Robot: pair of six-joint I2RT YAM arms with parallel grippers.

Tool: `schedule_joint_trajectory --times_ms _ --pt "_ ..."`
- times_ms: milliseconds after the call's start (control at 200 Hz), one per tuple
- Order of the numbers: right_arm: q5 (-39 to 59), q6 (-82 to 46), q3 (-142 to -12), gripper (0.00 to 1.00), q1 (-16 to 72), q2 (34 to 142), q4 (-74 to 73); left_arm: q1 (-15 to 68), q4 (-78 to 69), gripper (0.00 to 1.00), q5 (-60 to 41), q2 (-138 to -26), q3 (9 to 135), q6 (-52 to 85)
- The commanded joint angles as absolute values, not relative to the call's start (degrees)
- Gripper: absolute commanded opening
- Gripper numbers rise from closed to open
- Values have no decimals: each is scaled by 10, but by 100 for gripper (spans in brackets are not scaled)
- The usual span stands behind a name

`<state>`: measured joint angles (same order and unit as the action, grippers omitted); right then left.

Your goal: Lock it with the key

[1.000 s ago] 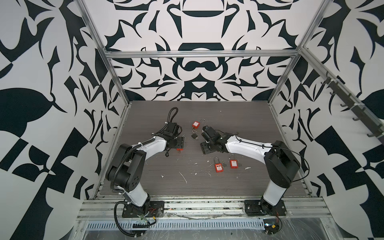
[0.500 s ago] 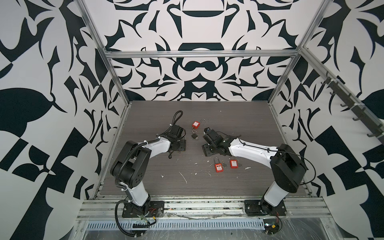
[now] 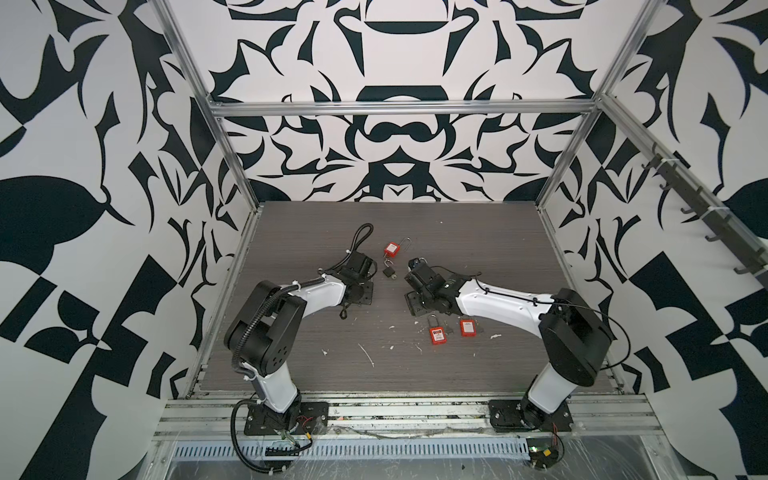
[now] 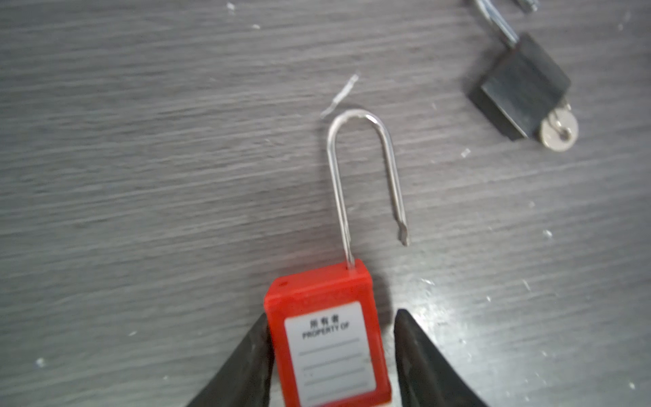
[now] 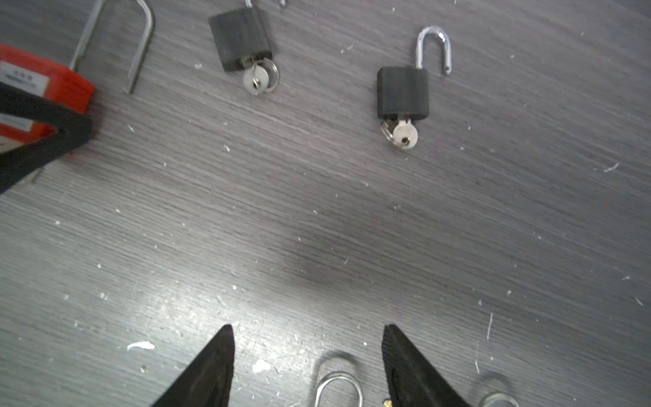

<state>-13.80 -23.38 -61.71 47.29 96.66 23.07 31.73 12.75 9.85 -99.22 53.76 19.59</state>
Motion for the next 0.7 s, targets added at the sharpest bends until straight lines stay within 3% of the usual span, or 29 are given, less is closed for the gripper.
schedule_joint_trajectory --times_ms 0,190,695 --pt "-158 -243 -614 69 479 944 235 323 162 53 109 -1011 553 188" --pt "-173 -246 -607 69 488 944 234 328 178 44 111 -1020 566 176" --pt "-212 -237 -586 69 499 909 233 345 181 40 115 -980 548 132"
